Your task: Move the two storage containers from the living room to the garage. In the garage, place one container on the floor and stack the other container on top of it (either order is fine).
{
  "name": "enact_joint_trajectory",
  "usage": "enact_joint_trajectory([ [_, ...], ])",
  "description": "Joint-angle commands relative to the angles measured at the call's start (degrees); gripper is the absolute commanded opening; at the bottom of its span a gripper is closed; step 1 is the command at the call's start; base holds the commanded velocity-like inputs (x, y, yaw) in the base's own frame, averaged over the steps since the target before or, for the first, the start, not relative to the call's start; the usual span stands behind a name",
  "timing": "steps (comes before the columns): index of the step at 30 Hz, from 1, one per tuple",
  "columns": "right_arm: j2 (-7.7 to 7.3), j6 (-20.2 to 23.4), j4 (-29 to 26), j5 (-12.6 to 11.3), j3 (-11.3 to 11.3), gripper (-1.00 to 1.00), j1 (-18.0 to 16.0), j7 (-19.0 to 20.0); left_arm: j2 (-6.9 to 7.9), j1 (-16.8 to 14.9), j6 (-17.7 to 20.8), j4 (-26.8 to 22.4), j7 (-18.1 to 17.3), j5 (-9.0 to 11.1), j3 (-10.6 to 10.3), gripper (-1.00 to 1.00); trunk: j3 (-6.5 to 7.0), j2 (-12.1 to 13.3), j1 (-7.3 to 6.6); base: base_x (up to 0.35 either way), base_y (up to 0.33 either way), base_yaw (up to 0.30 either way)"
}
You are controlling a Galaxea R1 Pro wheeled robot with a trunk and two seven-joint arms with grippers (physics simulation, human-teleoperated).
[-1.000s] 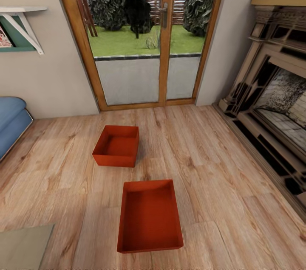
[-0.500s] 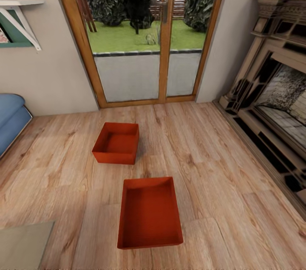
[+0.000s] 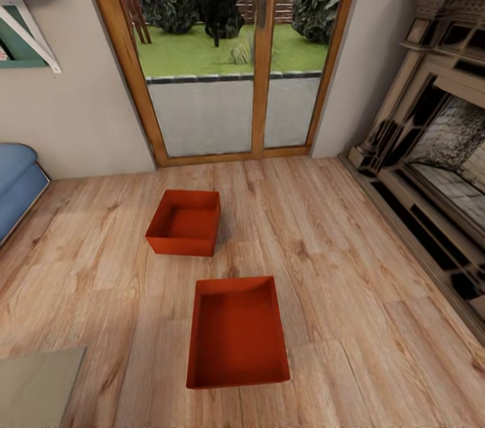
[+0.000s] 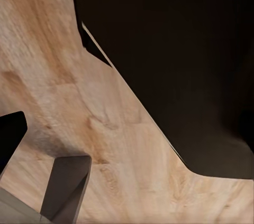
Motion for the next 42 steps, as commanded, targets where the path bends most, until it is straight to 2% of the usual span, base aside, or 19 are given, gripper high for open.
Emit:
enact_joint_trajectory([
  [1, 0.02, -0.3, 0.1, -0.5, 0.5, 1.0, 0.0, -0.1, 0.0, 0.0, -0.1, 0.0, 0.0, 0.1, 0.0, 1.0, -0.13, 0.0, 0.0, 0.0, 0.0, 0.0],
  [20, 0.05, -0.4, 0.1, -0.5, 0.5, 1.0, 0.0, -0.1, 0.0, 0.0, -0.1, 0.0, 0.0, 0.1, 0.0, 1.0, -1.83, 0.0, 0.0, 0.0, 0.0, 0.0],
  [28, 0.04, -0.4, 0.1, -0.5, 0.4, 1.0, 0.0, -0.1, 0.0, 0.0, -0.1, 0.0, 0.0, 0.1, 0.0, 1.0, -1.95, 0.0, 0.0, 0.0, 0.0, 0.0],
  [42, 0.0, -0.6, 0.1, -0.5, 0.5, 1.0, 0.0, -0.1, 0.0, 0.0, -0.1, 0.1, 0.0, 0.1, 0.0, 1.0, -3.14, 0.0, 0.0, 0.0, 0.0, 0.0],
])
